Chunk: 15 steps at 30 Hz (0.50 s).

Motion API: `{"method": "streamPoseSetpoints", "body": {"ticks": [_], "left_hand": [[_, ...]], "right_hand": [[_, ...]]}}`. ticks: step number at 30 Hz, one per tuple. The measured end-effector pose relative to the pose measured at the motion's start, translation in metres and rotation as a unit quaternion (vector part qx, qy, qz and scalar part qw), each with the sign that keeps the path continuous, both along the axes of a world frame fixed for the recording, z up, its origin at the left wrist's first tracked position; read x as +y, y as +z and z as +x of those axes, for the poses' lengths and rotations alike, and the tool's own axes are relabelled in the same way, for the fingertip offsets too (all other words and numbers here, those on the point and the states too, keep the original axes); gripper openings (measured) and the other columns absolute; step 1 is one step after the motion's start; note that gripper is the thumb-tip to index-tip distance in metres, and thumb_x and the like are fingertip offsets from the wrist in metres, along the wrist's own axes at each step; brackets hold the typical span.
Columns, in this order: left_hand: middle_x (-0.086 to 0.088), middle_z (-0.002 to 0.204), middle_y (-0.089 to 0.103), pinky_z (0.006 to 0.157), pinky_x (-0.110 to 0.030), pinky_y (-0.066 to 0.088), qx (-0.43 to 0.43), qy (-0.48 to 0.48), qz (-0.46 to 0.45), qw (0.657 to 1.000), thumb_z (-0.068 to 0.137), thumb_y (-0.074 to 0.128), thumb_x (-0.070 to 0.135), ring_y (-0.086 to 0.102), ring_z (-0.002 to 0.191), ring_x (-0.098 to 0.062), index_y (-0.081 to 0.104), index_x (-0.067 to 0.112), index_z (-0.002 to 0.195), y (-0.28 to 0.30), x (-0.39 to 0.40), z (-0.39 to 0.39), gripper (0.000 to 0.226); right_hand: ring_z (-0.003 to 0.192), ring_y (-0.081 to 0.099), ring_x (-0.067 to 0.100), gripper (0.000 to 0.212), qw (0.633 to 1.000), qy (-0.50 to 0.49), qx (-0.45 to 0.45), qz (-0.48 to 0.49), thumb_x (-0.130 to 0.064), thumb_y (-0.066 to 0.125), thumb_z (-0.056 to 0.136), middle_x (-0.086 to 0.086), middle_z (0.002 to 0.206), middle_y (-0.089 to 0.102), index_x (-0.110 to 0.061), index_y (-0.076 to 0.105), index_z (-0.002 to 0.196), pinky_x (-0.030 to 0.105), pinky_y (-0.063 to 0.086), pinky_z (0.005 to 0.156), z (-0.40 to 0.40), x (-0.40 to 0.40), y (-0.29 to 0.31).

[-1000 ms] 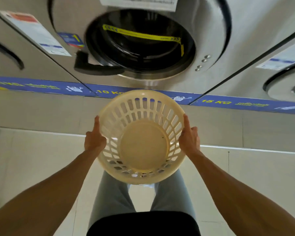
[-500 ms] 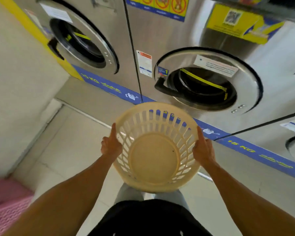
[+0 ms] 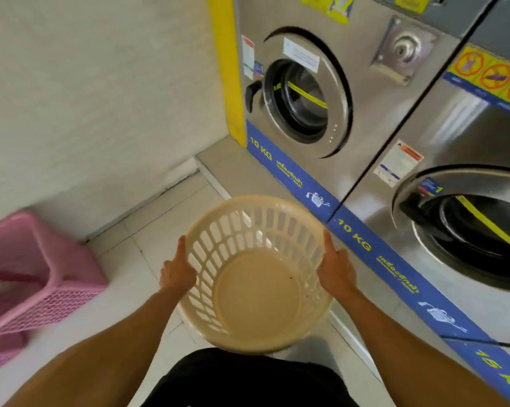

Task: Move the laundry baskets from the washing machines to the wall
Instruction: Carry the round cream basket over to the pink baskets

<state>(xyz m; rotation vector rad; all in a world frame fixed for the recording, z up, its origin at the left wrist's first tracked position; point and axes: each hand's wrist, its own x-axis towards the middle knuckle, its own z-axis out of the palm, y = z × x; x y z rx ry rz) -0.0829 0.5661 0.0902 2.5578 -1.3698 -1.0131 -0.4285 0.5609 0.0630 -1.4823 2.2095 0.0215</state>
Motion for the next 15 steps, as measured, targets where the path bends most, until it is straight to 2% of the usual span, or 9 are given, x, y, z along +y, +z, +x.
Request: {"method": "streamPoseSetpoints", "body": {"ticks": [3,5,9,12,15], "left_hand": [[-0.018,0.095,0.058,0.066,-0.048,0.060,-0.012,0.056,-0.012,0.998,0.090,0.046,0.004,0.065,0.073,-0.033,0.001,0.051,0.148,0.003,0.006,0.069,0.088],[-0.018,0.099,0.060,0.069,-0.048,0.060,-0.022,0.093,-0.018,0.995,0.088,0.045,0.003,0.065,0.075,-0.033,0.001,0.049,0.150,0.005,0.011,0.112,0.089],[-0.022,0.106,0.062,0.062,-0.041,0.058,-0.033,0.162,-0.032,0.986,0.087,0.044,0.001,0.060,0.073,-0.027,0.003,0.043,0.152,0.006,0.017,0.185,0.088],[-0.019,0.107,0.064,0.058,-0.038,0.056,-0.034,0.205,-0.037,0.977,0.089,0.046,0.001,0.063,0.075,-0.027,0.001,0.042,0.153,0.003,0.013,0.229,0.088],[-0.018,0.109,0.063,0.053,-0.035,0.054,-0.030,0.245,-0.036,0.968,0.088,0.048,0.000,0.063,0.074,-0.026,0.002,0.044,0.151,-0.002,0.002,0.263,0.091]], "right_hand": [[0.096,0.064,0.036,0.084,0.999,0.050,-0.020,-0.001,-0.014,0.051,0.096,0.016,0.121,0.049,-0.040,0.004,0.160,0.036,0.042,0.074,0.071,-0.034,-0.003],[0.095,0.063,0.036,0.082,0.995,0.090,-0.037,-0.002,-0.015,0.049,0.097,0.016,0.120,0.048,-0.043,0.004,0.159,0.037,0.044,0.078,0.115,-0.057,-0.003],[0.096,0.064,0.039,0.070,0.984,0.162,-0.063,-0.026,-0.022,0.043,0.100,0.019,0.118,0.052,-0.044,0.012,0.159,0.043,0.049,0.087,0.199,-0.111,-0.004],[0.093,0.064,0.038,0.061,0.973,0.210,-0.080,-0.053,-0.026,0.039,0.103,0.019,0.114,0.055,-0.045,0.018,0.157,0.041,0.049,0.083,0.257,-0.151,-0.007],[0.076,0.055,0.030,0.060,0.962,0.251,-0.094,-0.053,-0.025,0.038,0.103,0.016,0.111,0.053,-0.049,0.017,0.154,0.038,0.046,0.075,0.306,-0.193,-0.012]]}}
